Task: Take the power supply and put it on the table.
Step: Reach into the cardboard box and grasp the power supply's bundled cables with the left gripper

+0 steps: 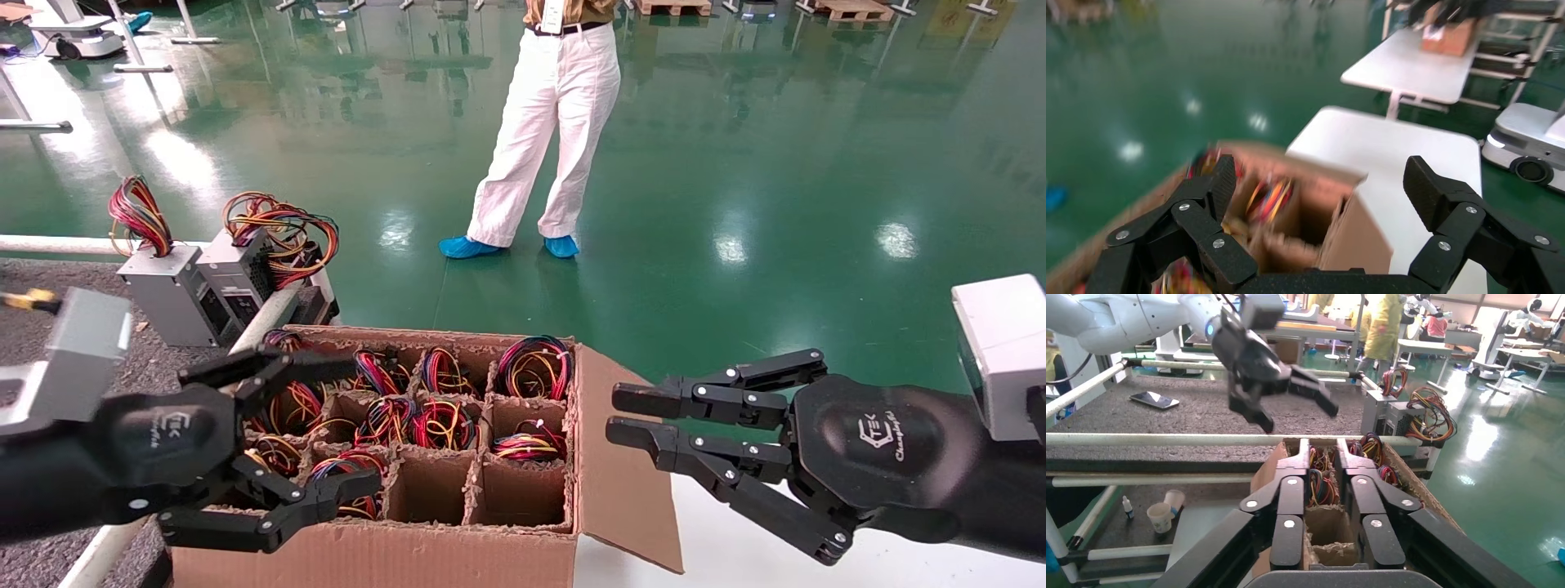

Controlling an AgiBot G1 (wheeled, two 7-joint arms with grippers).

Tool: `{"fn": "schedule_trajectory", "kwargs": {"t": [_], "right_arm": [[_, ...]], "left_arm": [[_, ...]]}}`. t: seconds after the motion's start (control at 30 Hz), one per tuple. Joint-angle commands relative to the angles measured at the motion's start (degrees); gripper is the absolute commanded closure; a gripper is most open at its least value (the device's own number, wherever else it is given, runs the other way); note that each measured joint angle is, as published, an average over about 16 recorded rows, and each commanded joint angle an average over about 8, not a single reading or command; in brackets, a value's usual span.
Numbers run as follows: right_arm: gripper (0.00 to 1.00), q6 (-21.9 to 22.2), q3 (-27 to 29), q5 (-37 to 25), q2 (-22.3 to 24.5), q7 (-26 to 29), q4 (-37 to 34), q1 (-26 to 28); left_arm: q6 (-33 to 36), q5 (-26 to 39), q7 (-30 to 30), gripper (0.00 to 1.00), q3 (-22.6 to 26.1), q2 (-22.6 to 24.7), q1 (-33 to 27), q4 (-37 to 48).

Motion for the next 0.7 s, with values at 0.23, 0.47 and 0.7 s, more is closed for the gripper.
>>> {"fn": "schedule_trajectory", "kwargs": {"t": [0.23,0.47,0.7], "right_arm": [[1.0,0.0,0.0,0.0,0.0,0.0,0.0,0.0],[1.0,0.0,0.0,0.0,0.0,0.0,0.0,0.0],[0.58,0.0,0.0,0.0,0.0,0.0,0.0,0.0]], "left_arm": [[-3.02,5.45,-3.98,0.0,2.62,-0.44,-0.63,2.15],[-3.45,9.53,-2.29,0.0,4.37,0.54,-1.16,3.95],[-4.31,11.57,-0.96,0.56,5.28,1.92,-1.28,5.75]]}}
